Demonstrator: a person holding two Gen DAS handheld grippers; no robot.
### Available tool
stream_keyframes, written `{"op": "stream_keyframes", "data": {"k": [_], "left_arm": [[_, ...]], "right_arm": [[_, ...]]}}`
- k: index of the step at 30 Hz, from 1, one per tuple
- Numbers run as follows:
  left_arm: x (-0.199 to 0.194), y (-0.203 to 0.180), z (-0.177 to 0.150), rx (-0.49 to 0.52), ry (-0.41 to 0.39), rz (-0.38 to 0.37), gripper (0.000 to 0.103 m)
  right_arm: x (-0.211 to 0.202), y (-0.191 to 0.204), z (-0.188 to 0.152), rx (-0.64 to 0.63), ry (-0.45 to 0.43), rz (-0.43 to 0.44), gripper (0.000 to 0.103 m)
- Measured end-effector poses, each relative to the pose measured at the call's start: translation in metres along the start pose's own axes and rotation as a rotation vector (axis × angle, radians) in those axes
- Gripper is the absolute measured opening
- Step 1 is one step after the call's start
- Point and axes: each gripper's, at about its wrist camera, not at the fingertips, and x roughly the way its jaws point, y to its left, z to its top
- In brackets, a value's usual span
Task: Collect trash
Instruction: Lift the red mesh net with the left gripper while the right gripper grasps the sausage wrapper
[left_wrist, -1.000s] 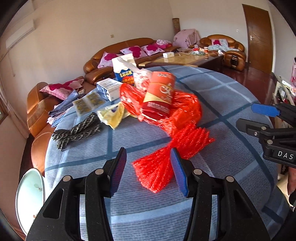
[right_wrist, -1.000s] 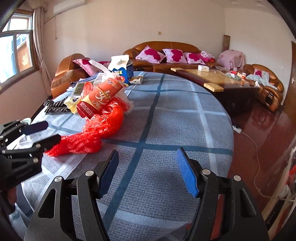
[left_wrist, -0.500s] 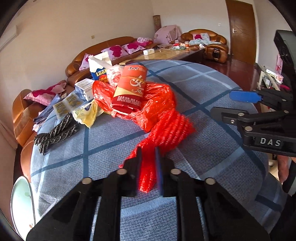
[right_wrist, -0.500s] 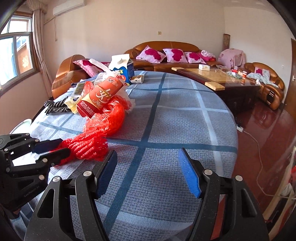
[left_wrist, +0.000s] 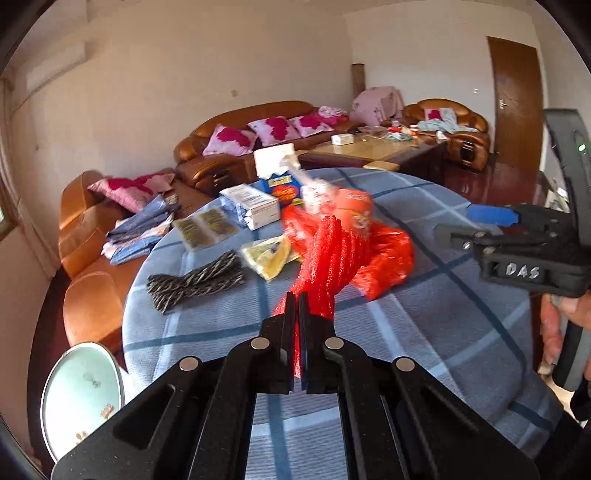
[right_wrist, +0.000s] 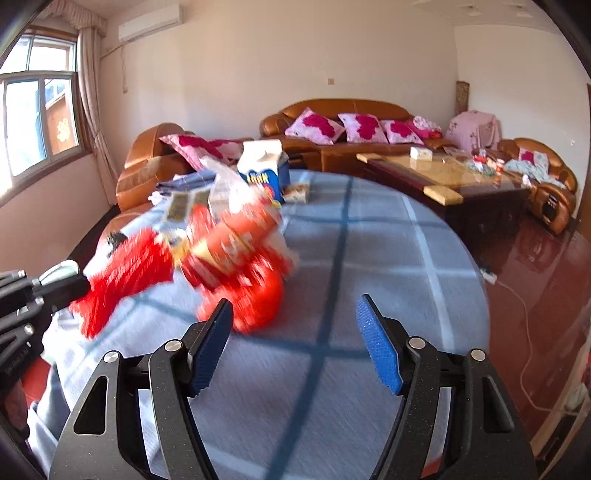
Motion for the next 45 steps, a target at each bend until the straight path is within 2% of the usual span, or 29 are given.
{"op": "stream_keyframes", "data": {"k": [4, 8, 12, 16, 20, 22, 27, 28, 29, 34, 38, 40, 42, 45], "left_arm": [[0.004, 0.020, 0.003, -0.052, -0.010, 0.109, 0.001], [0.009, 0.038, 0.008, -0.093, -0.035, 0.181, 0.001], [0.014, 0.051, 0.008, -0.117, -0.038, 0.230, 0.001], [0.011, 0.056, 0.003, -0.125, -0.037, 0.228, 0.001], [0.009, 0.058, 0.001, -0.137, -0.040, 0.210, 0.001], [0.009, 0.060, -0.001, -0.144, -0.035, 0.201, 0.001], [0.007, 0.069, -0.004, -0.166, -0.032, 0.194, 0.001], [0.005, 0.071, -0.004, -0.171, -0.036, 0.193, 0.001], [0.004, 0.073, -0.006, -0.174, -0.039, 0.193, 0.001], [-0.005, 0.075, -0.006, -0.186, -0.052, 0.192, 0.001], [-0.007, 0.076, -0.008, -0.189, -0.051, 0.194, 0.001], [-0.007, 0.077, -0.010, -0.195, -0.047, 0.193, 0.001], [-0.008, 0.078, -0.011, -0.198, -0.047, 0.196, 0.001], [-0.011, 0.082, -0.012, -0.209, -0.048, 0.200, 0.001]], "right_arm": [[0.004, 0.013, 0.015, -0.018, -0.009, 0.011, 0.070], [0.020, 0.030, 0.033, -0.038, 0.000, 0.026, 0.070], [0.048, 0.044, 0.048, -0.002, 0.048, 0.045, 0.070], [0.079, 0.059, 0.051, 0.023, 0.130, 0.021, 0.069], [0.101, 0.056, 0.045, 0.056, 0.203, -0.004, 0.069], [0.105, 0.057, 0.042, 0.050, 0.210, 0.007, 0.060], [0.095, 0.064, 0.039, -0.011, 0.197, 0.032, 0.046], [0.094, 0.064, 0.038, -0.013, 0.193, 0.039, 0.033], [0.090, 0.064, 0.037, -0.019, 0.184, 0.043, 0.029], [0.075, 0.072, 0.037, -0.073, 0.138, 0.072, 0.017], [0.077, 0.082, 0.036, -0.101, 0.154, 0.102, 0.018], [0.088, 0.089, 0.032, -0.125, 0.200, 0.115, 0.024], [0.092, 0.093, 0.026, -0.143, 0.214, 0.109, 0.021], [0.084, 0.094, 0.029, -0.144, 0.183, 0.118, 0.020]]}}
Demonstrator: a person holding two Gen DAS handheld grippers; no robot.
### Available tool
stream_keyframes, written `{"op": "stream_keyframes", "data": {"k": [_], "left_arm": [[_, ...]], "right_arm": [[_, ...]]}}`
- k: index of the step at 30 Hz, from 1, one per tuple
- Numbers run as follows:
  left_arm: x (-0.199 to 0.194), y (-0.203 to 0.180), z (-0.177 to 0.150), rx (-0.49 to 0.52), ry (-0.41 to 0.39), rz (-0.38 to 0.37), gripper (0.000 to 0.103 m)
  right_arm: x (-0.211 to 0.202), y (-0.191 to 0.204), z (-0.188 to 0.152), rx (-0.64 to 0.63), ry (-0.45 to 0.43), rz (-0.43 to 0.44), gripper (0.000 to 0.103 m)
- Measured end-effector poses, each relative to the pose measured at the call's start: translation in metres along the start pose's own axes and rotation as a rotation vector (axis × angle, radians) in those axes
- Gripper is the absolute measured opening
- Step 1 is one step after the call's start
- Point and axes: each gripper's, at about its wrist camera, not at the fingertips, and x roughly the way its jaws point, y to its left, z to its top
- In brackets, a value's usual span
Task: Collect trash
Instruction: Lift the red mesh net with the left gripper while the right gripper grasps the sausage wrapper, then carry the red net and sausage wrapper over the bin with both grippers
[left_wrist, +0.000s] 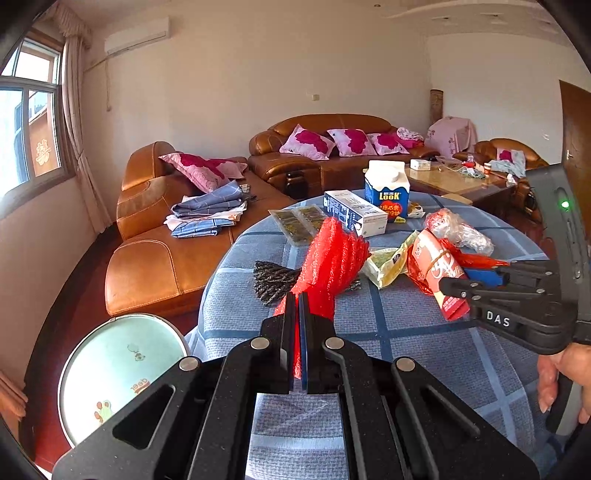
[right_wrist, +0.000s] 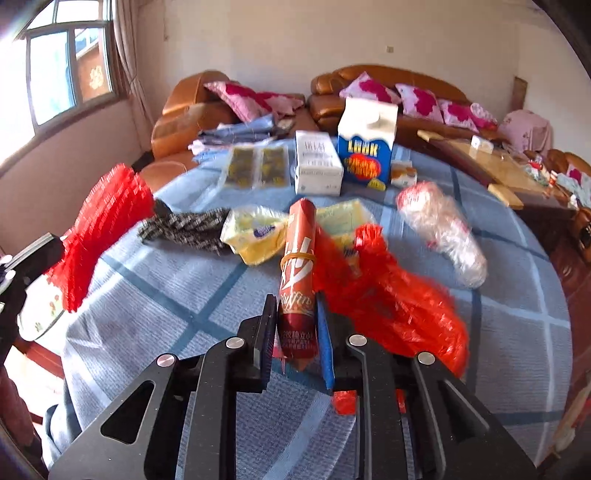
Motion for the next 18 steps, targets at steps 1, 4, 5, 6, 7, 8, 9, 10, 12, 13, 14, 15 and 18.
{"op": "stream_keyframes", "data": {"k": [1, 4, 5, 6, 7, 8, 9, 10, 12, 13, 14, 15, 18], "left_arm": [[-0.001, 0.001, 0.001, -0.006, -0.003, 0.002, 0.001], [-0.008, 0.007, 0.002, -0.016, -0.014, 0.029, 0.001], [-0.011, 0.010, 0.003, -0.023, -0.019, 0.045, 0.001], [-0.013, 0.013, 0.003, -0.026, -0.020, 0.060, 0.001], [-0.015, 0.016, 0.004, -0.030, -0.020, 0.077, 0.001], [-0.016, 0.019, 0.004, -0.036, -0.018, 0.096, 0.001], [-0.018, 0.022, 0.003, -0.041, -0.018, 0.108, 0.001], [-0.019, 0.026, 0.003, -0.045, -0.016, 0.121, 0.001], [-0.021, 0.033, 0.003, -0.051, -0.012, 0.152, 0.001], [-0.021, 0.037, 0.002, -0.054, -0.009, 0.168, 0.001], [-0.021, 0.040, 0.002, -0.056, -0.006, 0.183, 0.001], [-0.021, 0.045, 0.002, -0.058, -0.001, 0.202, 0.001], [-0.021, 0.059, 0.001, -0.072, 0.009, 0.241, 0.001]], "right_arm": [[-0.003, 0.000, 0.001, 0.000, -0.011, 0.002, 0.020], [-0.013, 0.004, 0.004, -0.008, -0.050, 0.021, 0.020], [-0.014, 0.006, 0.006, -0.013, -0.059, 0.026, 0.020], [-0.016, 0.009, 0.007, -0.020, -0.071, 0.035, 0.020], [-0.018, 0.014, 0.010, -0.030, -0.086, 0.044, 0.020], [-0.019, 0.017, 0.012, -0.039, -0.094, 0.052, 0.020], [-0.019, 0.020, 0.014, -0.047, -0.103, 0.067, 0.020], [-0.018, 0.025, 0.017, -0.060, -0.114, 0.080, 0.020], [-0.015, 0.031, 0.022, -0.069, -0.122, 0.102, 0.020], [-0.012, 0.034, 0.026, -0.067, -0.125, 0.129, 0.020], [-0.010, 0.038, 0.029, -0.074, -0.128, 0.135, 0.020], [-0.007, 0.044, 0.032, -0.090, -0.134, 0.150, 0.020], [-0.001, 0.061, 0.039, -0.130, -0.143, 0.187, 0.020]]}}
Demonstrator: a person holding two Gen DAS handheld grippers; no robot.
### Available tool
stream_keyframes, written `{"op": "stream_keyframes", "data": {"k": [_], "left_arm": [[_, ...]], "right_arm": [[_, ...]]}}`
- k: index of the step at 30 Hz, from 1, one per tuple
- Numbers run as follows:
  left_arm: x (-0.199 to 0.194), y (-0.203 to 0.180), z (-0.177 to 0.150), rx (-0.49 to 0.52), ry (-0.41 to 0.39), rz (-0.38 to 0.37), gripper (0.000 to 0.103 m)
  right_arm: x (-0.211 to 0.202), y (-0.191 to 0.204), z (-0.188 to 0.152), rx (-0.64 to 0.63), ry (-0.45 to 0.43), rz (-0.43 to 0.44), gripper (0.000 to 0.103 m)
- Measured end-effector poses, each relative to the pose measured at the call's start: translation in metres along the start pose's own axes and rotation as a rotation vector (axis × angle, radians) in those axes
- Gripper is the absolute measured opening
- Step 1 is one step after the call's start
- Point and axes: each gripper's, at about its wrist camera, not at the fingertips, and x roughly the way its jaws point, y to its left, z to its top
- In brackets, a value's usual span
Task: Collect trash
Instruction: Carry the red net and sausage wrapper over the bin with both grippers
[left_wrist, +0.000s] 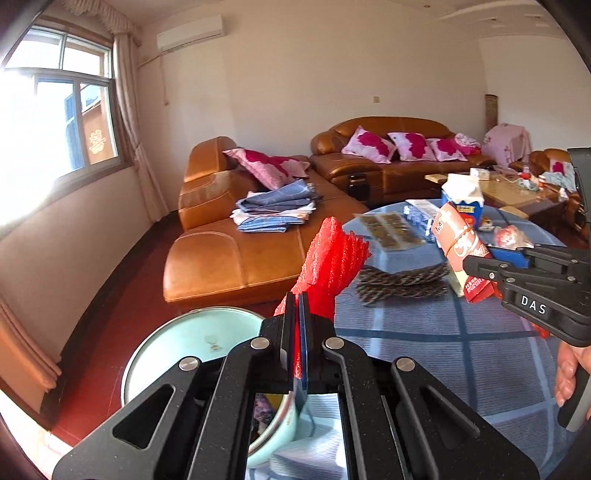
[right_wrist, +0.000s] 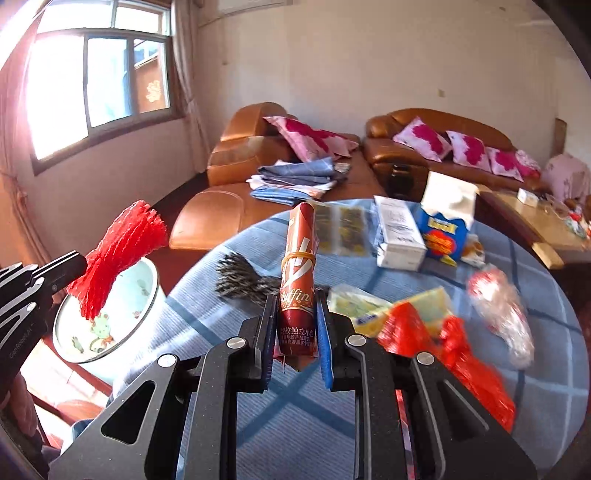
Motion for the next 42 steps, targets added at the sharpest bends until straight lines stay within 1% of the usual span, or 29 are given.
{"op": "stream_keyframes", "data": {"k": [6, 10, 15, 20, 24, 34, 42], "left_arm": [[-0.005, 0.023, 0.001, -0.017, 0.000, 0.061, 0.001], [-0.007, 0.036, 0.003, -0.018, 0.006, 0.106, 0.001], [-0.006, 0.053, 0.002, -0.020, 0.020, 0.178, 0.001], [-0.005, 0.070, 0.000, -0.027, 0.039, 0.243, 0.001], [-0.006, 0.079, -0.002, -0.022, 0.051, 0.278, 0.001], [-0.007, 0.097, -0.007, -0.022, 0.078, 0.334, 0.001], [-0.006, 0.107, -0.011, -0.014, 0.098, 0.359, 0.001]], "right_arm": [[0.021, 0.020, 0.011, -0.032, -0.018, 0.075, 0.020], [0.036, 0.040, 0.019, -0.063, -0.032, 0.123, 0.020], [0.043, 0.064, 0.023, -0.102, -0.054, 0.183, 0.020], [0.048, 0.079, 0.027, -0.130, -0.066, 0.217, 0.020], [0.050, 0.091, 0.029, -0.165, -0.077, 0.240, 0.020], [0.059, 0.116, 0.029, -0.234, -0.086, 0.283, 0.020], [0.064, 0.132, 0.024, -0.287, -0.083, 0.303, 0.020]]}}
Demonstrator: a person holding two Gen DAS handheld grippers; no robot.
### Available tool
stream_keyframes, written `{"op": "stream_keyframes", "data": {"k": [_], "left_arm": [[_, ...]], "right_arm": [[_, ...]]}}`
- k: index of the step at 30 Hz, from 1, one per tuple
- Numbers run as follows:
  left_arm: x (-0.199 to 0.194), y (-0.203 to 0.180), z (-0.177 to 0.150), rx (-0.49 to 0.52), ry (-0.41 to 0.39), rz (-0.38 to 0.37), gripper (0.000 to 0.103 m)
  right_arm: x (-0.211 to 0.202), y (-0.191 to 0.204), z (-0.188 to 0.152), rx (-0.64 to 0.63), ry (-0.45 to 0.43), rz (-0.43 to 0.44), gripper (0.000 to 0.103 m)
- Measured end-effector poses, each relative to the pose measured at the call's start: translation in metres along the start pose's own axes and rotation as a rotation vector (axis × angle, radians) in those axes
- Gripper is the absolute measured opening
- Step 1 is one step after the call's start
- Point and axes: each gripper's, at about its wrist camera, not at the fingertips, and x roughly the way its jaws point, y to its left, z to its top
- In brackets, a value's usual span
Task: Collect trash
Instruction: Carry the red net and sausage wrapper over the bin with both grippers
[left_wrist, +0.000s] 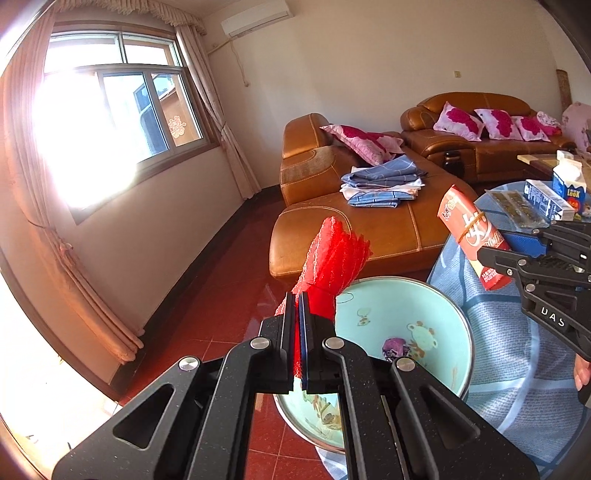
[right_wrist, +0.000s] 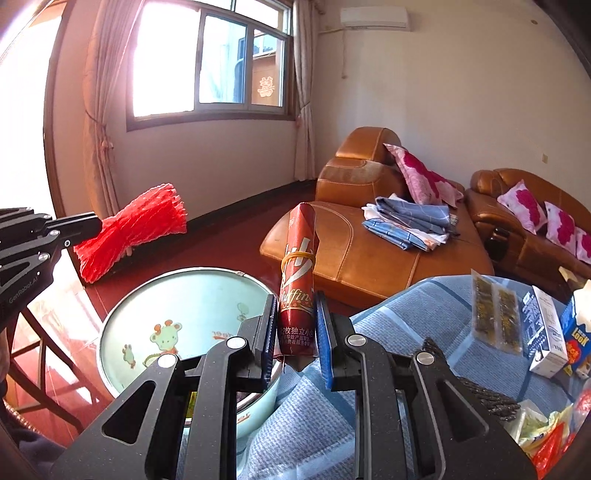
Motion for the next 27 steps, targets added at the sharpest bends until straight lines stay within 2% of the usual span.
{"op": "stream_keyframes", "data": {"k": [10, 27], "left_arm": [[0.004, -0.001, -0.003, 0.016, 0.027, 0.025, 0.001], [0.006, 0.000, -0.007, 0.028, 0.044, 0.021, 0.001]], "right_arm": [[0.004, 0.011, -0.001, -0.074, 0.001, 0.039, 0.020], [0.004, 0.017, -0.003, -0.130, -0.003, 0.087, 0.020]]}}
